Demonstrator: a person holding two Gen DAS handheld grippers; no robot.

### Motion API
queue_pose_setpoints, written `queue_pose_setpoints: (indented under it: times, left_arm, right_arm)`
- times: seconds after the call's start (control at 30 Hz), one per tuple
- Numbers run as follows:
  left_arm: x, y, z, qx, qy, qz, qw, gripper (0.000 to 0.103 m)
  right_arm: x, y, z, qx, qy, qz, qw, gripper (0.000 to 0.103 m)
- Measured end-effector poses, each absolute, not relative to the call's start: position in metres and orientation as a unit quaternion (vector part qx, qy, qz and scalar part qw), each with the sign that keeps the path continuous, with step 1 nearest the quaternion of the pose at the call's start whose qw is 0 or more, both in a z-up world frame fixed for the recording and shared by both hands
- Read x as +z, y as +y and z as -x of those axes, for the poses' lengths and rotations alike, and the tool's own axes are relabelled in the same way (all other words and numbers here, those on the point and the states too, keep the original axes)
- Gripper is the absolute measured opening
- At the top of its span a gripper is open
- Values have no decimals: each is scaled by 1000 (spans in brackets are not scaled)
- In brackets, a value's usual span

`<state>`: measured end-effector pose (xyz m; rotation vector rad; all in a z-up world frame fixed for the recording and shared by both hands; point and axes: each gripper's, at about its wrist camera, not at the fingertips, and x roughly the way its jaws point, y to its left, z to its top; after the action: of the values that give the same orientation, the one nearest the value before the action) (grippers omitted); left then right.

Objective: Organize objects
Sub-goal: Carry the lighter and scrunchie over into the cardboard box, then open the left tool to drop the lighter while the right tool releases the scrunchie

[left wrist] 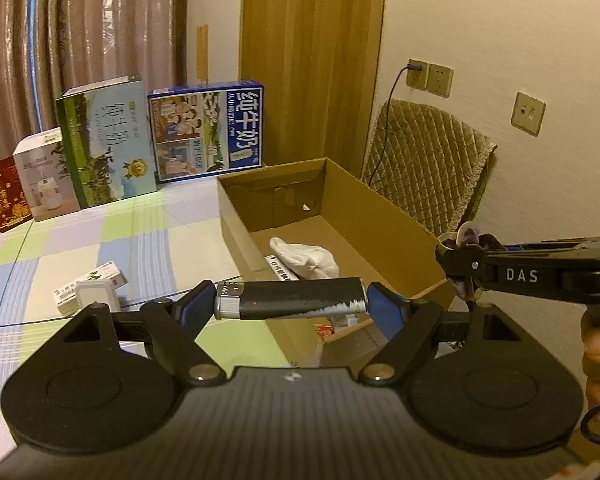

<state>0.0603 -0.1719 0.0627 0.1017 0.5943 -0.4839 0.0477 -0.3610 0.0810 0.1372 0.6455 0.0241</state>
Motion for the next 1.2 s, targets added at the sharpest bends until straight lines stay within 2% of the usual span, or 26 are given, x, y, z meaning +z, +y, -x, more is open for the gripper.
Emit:
queue_pose_setpoints:
  times: [1.1,1.2]
  left_arm:
    - [20,-252,-137,-283,308,-92,904,79]
    - [14,-255,-143,-291,304,-94,902,89]
  right_arm:
    - [61,-414,-129,17,333,-85,939,25]
    - [58,-418,-132,13,334,-87,938,25]
